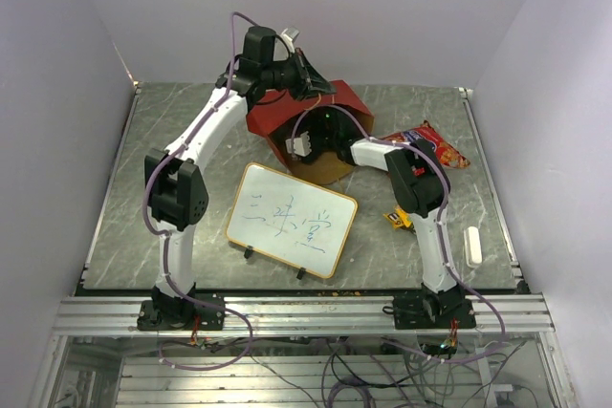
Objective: Take the snacks out of the paper bag
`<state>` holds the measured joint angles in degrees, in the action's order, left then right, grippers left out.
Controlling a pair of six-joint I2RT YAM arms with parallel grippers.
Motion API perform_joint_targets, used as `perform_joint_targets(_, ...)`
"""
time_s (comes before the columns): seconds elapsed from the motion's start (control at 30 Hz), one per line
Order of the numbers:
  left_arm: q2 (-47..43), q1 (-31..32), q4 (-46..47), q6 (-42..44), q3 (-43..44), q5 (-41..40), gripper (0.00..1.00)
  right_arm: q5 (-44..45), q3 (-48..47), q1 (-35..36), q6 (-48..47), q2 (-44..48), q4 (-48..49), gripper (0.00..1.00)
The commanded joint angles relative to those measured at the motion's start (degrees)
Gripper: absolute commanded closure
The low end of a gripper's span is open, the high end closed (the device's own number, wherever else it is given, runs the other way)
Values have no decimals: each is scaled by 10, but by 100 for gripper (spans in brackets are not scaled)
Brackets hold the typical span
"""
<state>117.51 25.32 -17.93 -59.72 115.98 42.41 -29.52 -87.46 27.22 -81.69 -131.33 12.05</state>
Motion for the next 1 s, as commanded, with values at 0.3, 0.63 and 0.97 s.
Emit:
perform_joint_targets(0.3, -3, -2, -26, 25, 15, 23, 93, 19, -62, 5, 21, -82, 79, 36)
perform_joint_targets(0.63, -10, -7, -28, 28, 4, 16, 93, -8, -55, 4, 53, -76, 107, 69)
perform_joint_targets(0.97, -18, -7, -52, 52, 4, 0, 93, -16, -53, 4, 79, -50, 114, 89)
